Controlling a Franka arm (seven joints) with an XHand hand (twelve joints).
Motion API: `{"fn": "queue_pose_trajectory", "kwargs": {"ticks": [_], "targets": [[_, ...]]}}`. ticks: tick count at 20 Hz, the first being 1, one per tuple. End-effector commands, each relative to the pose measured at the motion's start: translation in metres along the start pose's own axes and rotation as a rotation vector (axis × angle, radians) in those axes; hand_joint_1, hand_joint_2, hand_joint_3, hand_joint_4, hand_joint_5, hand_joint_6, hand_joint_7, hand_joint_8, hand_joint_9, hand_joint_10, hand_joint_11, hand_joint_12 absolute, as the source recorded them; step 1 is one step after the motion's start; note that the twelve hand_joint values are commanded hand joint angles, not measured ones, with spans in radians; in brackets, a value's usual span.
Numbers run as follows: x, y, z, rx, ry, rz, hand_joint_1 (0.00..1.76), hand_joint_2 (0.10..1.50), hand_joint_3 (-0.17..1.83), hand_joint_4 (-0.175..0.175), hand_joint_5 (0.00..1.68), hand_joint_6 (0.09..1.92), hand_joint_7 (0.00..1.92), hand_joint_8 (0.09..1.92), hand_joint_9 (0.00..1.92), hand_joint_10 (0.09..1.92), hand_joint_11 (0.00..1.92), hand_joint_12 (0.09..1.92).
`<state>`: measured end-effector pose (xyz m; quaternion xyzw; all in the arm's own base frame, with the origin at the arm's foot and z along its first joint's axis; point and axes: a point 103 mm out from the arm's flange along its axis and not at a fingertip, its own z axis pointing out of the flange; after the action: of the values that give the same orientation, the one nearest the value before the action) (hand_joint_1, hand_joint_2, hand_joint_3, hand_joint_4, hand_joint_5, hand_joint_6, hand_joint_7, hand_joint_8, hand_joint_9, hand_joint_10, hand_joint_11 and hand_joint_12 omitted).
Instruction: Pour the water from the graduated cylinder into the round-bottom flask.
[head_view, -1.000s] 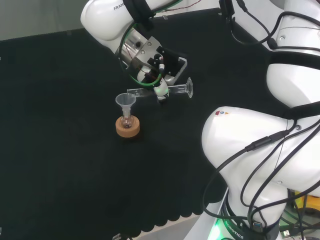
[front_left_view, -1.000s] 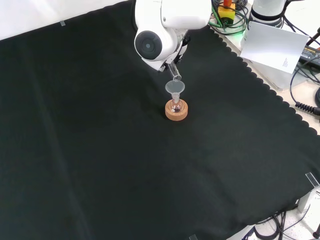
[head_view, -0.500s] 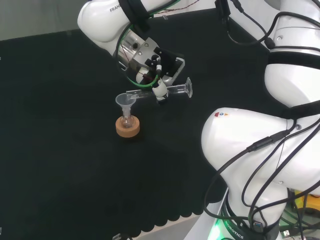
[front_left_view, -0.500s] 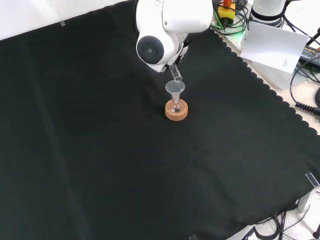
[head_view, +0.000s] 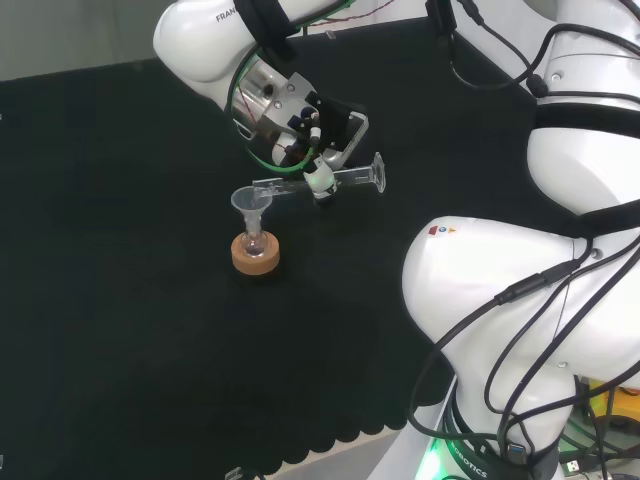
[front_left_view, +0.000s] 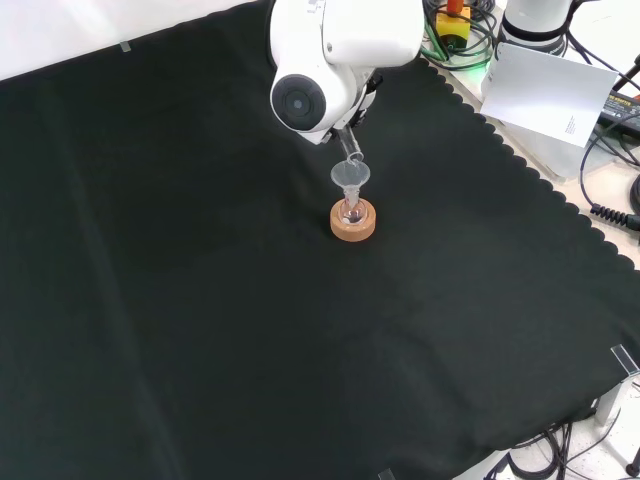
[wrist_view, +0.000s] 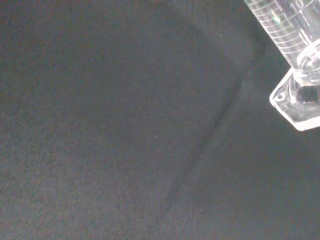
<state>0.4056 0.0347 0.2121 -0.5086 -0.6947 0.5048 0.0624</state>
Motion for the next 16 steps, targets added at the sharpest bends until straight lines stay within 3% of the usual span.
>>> {"fn": "queue_pose_trajectory", "kwargs": {"ticks": [1,16], "targets": [[-0.0012,-0.0008,0.0000,0.011,-0.001,0.004,1.13,1.16,-0.01,-0.145,0.92,1.12,1.23,0.38,1.48,0.09,1.23,0.75],[0.0011,-0.0016,-0.0075,0.043,-0.016,0.006,1.13,1.16,-0.01,-0.143,0.92,1.12,1.23,0.38,1.48,0.09,1.23,0.74]]}}
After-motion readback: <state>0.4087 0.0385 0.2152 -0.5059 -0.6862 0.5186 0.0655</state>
